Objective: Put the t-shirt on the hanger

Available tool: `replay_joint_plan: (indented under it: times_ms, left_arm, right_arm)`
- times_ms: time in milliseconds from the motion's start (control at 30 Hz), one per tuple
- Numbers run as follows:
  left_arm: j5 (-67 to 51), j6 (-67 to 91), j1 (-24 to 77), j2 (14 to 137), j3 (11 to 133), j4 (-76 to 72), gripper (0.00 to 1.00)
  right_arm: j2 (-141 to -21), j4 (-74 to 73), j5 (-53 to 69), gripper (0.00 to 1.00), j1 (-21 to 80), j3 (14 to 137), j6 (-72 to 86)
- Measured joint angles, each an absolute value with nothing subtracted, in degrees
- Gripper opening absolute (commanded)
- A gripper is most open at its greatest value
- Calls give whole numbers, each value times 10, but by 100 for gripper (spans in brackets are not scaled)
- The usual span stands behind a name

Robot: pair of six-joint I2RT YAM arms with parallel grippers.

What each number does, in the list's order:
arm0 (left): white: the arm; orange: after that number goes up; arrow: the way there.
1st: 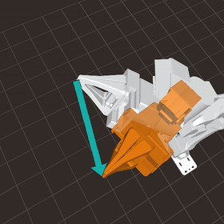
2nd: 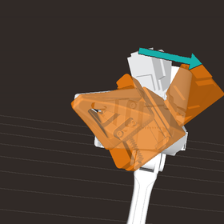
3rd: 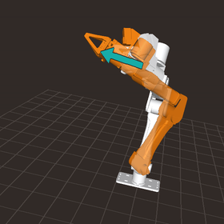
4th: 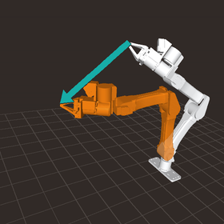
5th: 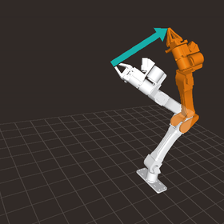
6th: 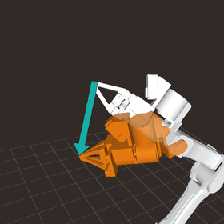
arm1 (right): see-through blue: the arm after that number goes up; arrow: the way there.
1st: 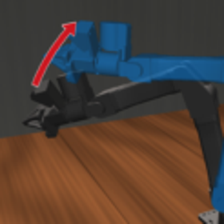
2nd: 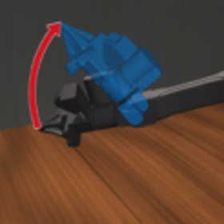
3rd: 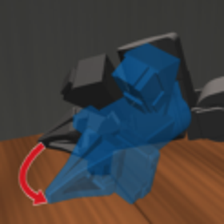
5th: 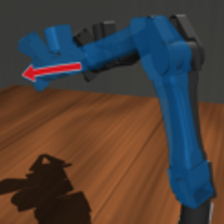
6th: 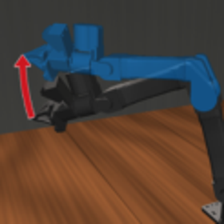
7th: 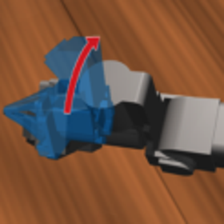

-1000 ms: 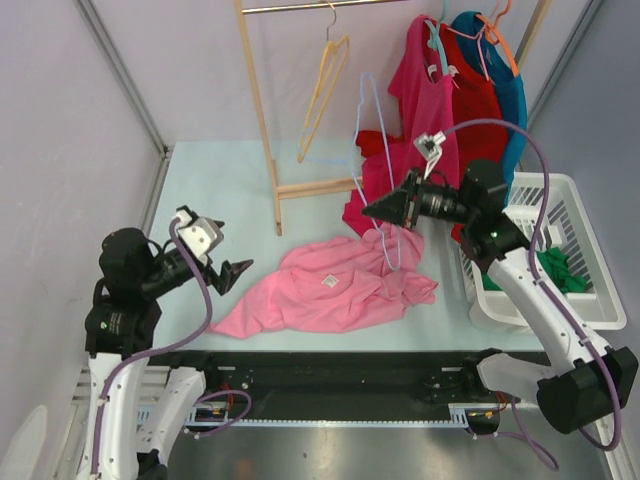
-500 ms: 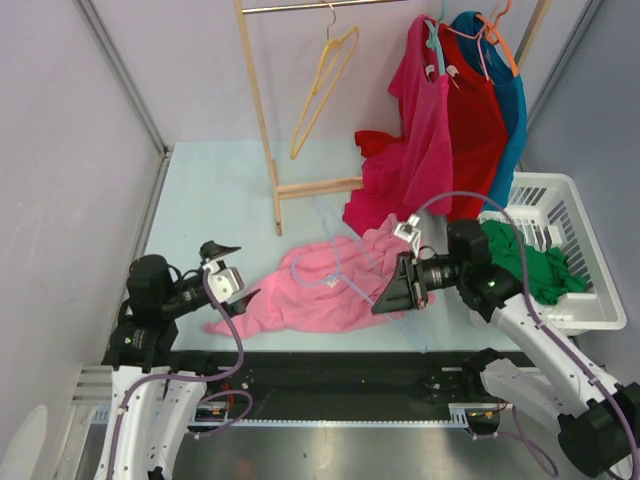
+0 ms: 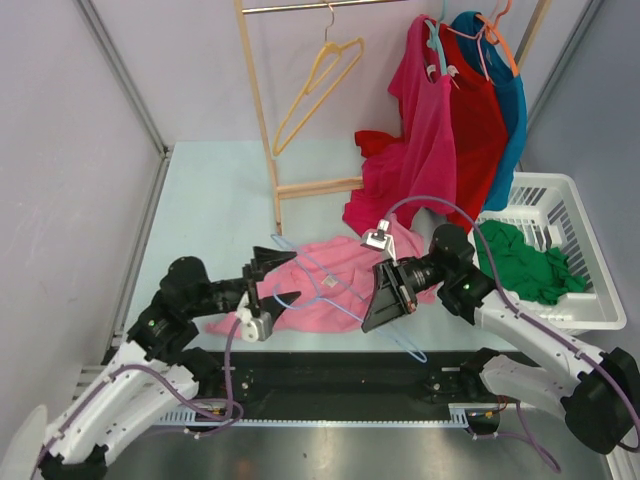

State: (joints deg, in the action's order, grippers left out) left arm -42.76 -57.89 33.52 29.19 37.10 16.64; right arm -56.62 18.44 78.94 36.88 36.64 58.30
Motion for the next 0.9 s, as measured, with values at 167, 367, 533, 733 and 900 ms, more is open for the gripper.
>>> replay_joint_plan:
  times_ms: [167, 367, 533, 733, 900]
  left_arm:
    - [-368, -600, 446, 358, 377, 105, 56]
    - [-305, -585, 555, 401, 407, 96, 0]
    - [-257, -520, 560, 402, 426, 123, 0]
    - [-244, -441, 552, 418, 452, 220, 0]
    - [-244, -388, 529, 436, 457, 270, 0]
  right_arm:
    - [-576, 200, 803, 0, 377, 386, 622]
    - [-588, 183, 830, 11, 387, 421, 622]
    - [-602, 72, 833, 99, 351, 471, 529]
    - [-679, -136, 805, 99, 239, 648, 325]
    - [-726, -362, 695, 93, 284, 835, 47]
